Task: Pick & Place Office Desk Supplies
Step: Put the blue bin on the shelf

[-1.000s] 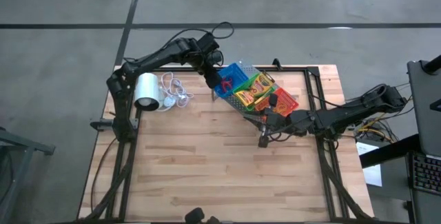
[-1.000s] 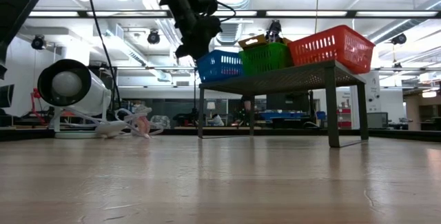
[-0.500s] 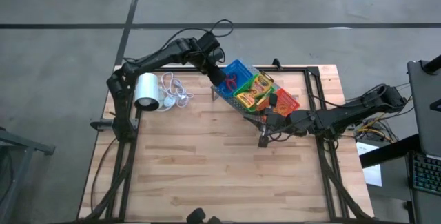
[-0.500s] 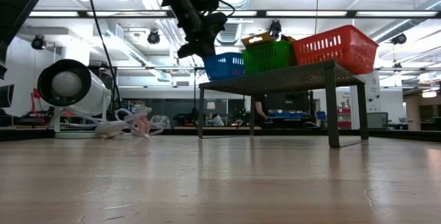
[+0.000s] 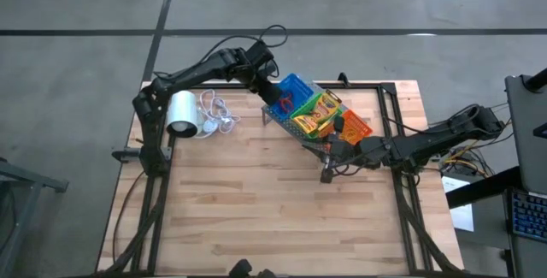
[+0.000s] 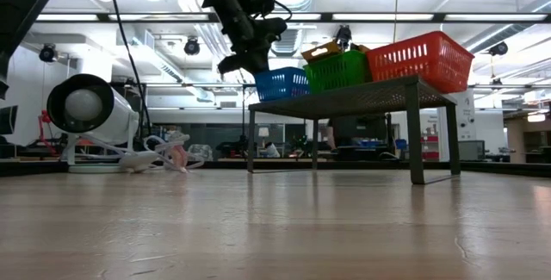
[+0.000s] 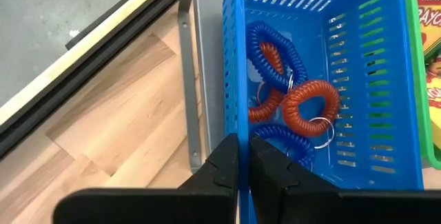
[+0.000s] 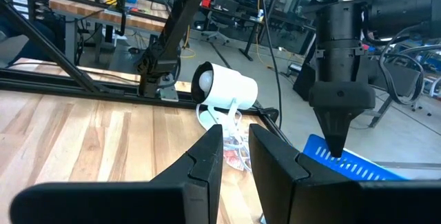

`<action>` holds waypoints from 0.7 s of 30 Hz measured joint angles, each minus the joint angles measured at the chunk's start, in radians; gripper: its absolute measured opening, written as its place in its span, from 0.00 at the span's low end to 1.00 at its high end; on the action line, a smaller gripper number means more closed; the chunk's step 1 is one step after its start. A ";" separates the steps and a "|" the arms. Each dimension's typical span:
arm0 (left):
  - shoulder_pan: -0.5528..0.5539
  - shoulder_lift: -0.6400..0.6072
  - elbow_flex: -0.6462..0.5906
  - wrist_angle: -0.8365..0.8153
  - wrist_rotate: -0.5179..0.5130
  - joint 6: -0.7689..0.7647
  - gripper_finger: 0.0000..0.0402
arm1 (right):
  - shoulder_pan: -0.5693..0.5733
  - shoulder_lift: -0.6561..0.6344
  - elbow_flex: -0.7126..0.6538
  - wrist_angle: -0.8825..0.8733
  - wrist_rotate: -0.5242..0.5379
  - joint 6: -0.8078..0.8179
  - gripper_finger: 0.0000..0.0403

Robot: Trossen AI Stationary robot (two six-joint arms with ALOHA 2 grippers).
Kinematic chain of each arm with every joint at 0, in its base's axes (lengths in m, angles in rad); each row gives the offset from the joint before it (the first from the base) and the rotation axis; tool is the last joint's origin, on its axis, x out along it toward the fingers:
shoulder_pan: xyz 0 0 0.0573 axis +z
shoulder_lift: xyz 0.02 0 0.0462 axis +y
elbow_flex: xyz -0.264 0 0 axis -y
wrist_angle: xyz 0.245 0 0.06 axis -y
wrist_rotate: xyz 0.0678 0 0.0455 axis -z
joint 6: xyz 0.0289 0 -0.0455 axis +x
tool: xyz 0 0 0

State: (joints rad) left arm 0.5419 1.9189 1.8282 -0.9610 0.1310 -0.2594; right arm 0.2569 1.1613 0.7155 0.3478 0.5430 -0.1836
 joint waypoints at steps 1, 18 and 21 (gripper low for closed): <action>-0.001 0.002 0.000 0.000 0.000 -0.002 0.06 | 0.000 0.000 0.000 0.000 0.000 0.000 0.17; -0.010 0.005 -0.003 -0.022 0.019 -0.090 0.06 | 0.000 0.000 0.000 0.000 0.000 0.000 0.17; -0.010 0.005 -0.003 -0.023 0.019 -0.090 0.06 | 0.000 0.000 0.000 0.000 0.000 0.000 0.17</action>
State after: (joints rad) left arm 0.5316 1.9236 1.8256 -0.9836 0.1501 -0.3492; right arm 0.2569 1.1610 0.7158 0.3480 0.5430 -0.1833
